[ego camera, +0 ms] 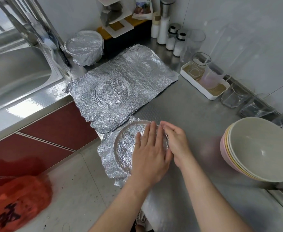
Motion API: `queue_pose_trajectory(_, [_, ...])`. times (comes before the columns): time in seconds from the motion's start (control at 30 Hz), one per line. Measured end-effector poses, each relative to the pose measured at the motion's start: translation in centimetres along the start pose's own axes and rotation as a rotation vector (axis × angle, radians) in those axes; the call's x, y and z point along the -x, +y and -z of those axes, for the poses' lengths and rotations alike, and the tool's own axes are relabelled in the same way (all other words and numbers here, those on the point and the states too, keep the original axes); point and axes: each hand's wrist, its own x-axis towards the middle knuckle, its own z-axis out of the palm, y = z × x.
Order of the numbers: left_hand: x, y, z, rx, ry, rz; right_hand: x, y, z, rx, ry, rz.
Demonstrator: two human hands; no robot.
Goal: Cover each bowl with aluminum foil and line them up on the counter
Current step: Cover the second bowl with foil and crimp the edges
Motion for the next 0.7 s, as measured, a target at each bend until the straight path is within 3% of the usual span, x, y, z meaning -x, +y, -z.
queue_pose_trajectory(0.23, [0.0, -0.7, 0.8, 0.013, -0.007, -0.038, -0.1, 0.1, 0.0, 0.059, -0.097, 0.074])
queue_pose_trajectory(0.4, [1.6, -5.4, 3.2, 0.196, 0.238, 0.277, -0.5, 0.3, 0.2, 0.239, -0.12, 0.162])
queue_pose_trajectory(0.5, [1.6, -7.1, 3.2, 0.404, 0.186, 0.459, -0.4, 0.6, -0.3, 0.3, -0.132, 0.176])
queue_pose_trajectory(0.6, [1.0, -7.0, 2.7, 0.598, 0.139, 0.456, -0.5, 1.0, -0.7, 0.387, -0.075, 0.218])
queue_pose_trajectory(0.7, [0.6, -6.8, 2.6, 0.585, 0.15, 0.449, -0.5, 1.5, -0.7, 0.447, -0.021, 0.255])
